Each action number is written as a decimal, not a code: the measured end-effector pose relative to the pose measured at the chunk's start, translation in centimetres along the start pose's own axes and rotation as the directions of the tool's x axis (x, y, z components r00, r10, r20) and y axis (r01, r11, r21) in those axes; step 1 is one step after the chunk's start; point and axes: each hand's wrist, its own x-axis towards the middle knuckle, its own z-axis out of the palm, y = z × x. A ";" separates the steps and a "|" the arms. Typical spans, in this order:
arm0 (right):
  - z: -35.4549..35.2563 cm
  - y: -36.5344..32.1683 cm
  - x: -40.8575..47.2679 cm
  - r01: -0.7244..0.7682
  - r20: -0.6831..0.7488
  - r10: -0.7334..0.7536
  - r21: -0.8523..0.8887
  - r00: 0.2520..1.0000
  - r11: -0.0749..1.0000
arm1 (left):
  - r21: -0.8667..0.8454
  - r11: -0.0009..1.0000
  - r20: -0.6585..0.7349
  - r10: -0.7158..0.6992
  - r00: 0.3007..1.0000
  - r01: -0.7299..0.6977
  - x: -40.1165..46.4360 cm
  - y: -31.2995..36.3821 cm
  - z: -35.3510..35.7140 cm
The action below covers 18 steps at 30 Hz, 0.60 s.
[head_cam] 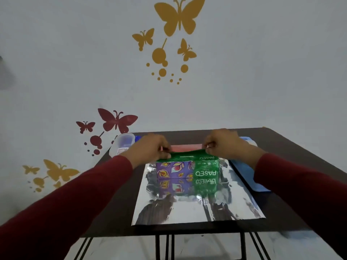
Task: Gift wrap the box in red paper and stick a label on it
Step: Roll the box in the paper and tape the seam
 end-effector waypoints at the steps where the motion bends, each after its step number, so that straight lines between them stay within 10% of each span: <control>1: 0.3 -0.2 -0.5 -0.005 -0.003 0.005 -0.014 1.000 1.000 | -0.005 1.000 0.008 0.002 1.000 -0.002 -0.6 0.1 0.3; 18: 8.2 -0.9 -5.4 -0.121 -0.361 0.074 -0.110 0.929 0.987 | 0.428 0.882 -0.208 0.309 0.928 -0.197 -6.6 0.7 4.4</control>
